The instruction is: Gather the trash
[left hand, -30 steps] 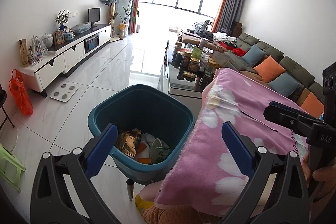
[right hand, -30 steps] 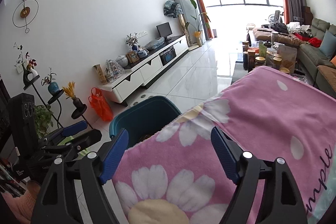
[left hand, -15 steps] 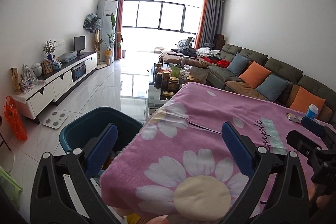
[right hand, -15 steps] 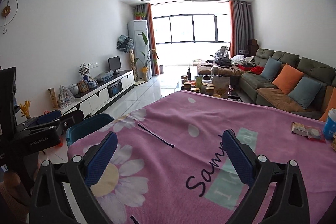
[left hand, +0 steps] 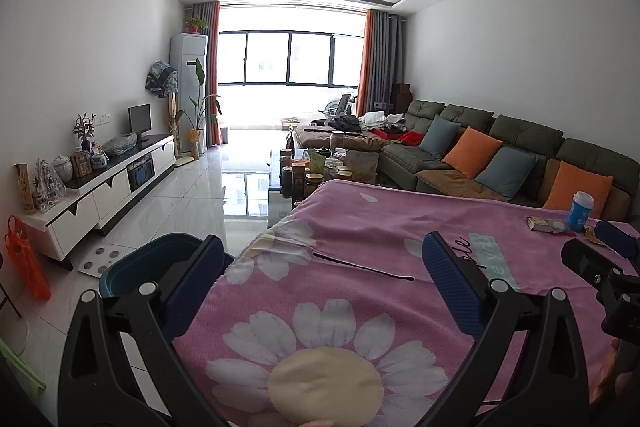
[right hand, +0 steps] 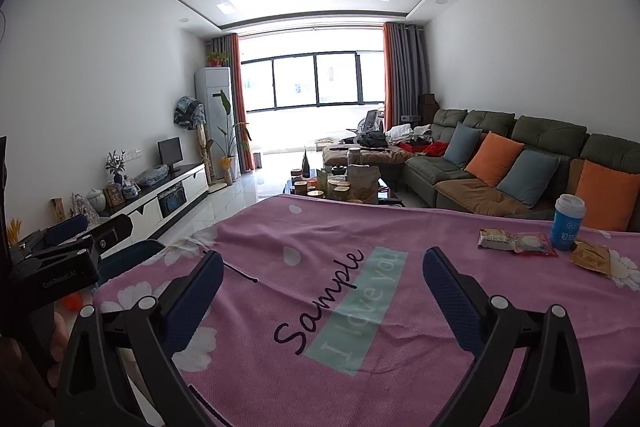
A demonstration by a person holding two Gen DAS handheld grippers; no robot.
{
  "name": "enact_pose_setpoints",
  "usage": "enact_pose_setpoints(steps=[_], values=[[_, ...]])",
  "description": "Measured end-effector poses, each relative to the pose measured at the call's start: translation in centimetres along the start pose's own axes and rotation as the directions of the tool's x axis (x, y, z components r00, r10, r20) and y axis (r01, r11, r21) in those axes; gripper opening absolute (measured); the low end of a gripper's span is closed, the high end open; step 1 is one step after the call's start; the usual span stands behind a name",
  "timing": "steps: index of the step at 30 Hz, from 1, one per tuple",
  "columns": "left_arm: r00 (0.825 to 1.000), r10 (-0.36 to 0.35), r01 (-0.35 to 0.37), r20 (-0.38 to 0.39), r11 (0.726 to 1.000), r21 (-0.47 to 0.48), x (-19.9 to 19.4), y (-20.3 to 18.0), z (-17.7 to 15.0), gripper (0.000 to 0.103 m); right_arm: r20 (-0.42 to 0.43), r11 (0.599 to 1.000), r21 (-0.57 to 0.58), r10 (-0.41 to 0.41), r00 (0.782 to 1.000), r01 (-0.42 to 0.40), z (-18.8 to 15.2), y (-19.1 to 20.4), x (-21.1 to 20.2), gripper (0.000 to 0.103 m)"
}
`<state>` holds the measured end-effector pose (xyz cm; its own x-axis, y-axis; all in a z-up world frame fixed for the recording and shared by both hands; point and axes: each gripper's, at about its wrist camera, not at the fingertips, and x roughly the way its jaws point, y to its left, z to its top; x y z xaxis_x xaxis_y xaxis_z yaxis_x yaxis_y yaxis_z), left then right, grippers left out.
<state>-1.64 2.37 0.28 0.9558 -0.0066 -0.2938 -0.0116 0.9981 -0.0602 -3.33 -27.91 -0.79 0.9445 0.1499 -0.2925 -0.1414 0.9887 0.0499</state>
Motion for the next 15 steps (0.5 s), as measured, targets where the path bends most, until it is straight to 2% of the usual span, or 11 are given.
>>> enact_pose_setpoints(steps=[15], values=[[0.998,-0.035,0.032,0.056,0.998,0.054,-1.5,-2.4,-0.3,0.098,0.048,0.997,0.019,-0.071,0.996,0.070,-0.3,-1.6,-2.3,0.096]])
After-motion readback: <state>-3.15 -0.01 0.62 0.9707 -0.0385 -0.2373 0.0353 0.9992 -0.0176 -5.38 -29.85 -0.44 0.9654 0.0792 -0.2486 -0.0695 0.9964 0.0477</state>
